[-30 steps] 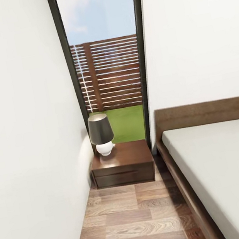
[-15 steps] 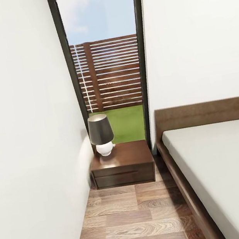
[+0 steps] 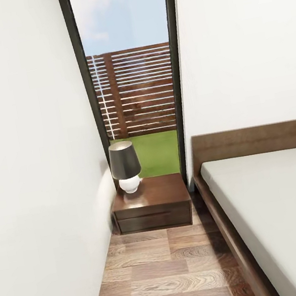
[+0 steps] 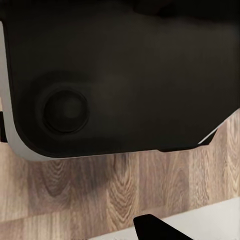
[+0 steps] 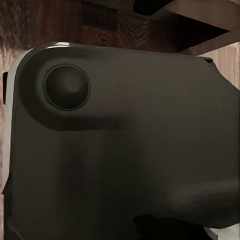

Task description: In the bedroom, move the book from the bed onto either nightstand, and place the two sandals side by side next to the bed.

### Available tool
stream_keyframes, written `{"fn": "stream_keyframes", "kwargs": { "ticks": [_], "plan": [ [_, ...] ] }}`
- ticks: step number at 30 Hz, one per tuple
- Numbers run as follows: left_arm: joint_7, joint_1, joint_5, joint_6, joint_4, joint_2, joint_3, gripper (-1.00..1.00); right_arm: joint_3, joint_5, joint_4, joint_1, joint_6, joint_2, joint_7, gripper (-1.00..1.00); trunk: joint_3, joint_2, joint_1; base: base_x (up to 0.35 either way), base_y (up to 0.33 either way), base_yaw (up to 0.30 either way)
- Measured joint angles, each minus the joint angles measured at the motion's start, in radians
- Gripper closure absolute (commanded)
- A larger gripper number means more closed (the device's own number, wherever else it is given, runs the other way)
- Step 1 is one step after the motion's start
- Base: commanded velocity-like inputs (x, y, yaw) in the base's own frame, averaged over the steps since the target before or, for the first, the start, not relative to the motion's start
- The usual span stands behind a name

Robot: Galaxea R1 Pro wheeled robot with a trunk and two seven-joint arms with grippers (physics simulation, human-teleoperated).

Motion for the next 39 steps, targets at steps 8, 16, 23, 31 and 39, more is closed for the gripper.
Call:
{"fn": "stream_keyframes", "kwargs": {
  "ticks": [8,16,23,31,39],
  "plan": [
    [0.000,0.000,-0.003,0.013,-0.001,0.002,-0.004,-1.00,-0.002,-0.001,-0.001,-0.013,-0.009,-0.006,0.001,-1.00,0.000,0.000,0.000,0.000,0.000,0.000],
    [-0.002,0.000,-0.003,0.016,-0.002,0.004,-0.005,-1.00,-0.004,-0.002,-0.001,-0.016,-0.013,-0.012,-0.001,-1.00,0.000,0.000,0.000,0.000,0.000,0.000],
    [-0.003,-0.001,-0.002,0.016,-0.002,0.005,-0.005,-1.00,-0.006,-0.003,-0.001,-0.016,-0.013,-0.013,-0.002,-1.00,0.000,0.000,0.000,0.000,0.000,0.000],
    [-0.004,0.000,-0.001,0.015,-0.002,0.007,-0.004,-1.00,-0.004,-0.001,-0.002,-0.016,-0.014,-0.014,-0.004,-1.00,0.000,0.000,0.000,0.000,0.000,0.000],
    [-0.004,-0.001,0.005,0.015,-0.002,0.008,0.000,-1.00,-0.003,0.000,-0.006,-0.016,-0.015,-0.014,-0.006,-1.00,0.000,0.000,0.000,0.000,0.000,0.000]
  ]
}}
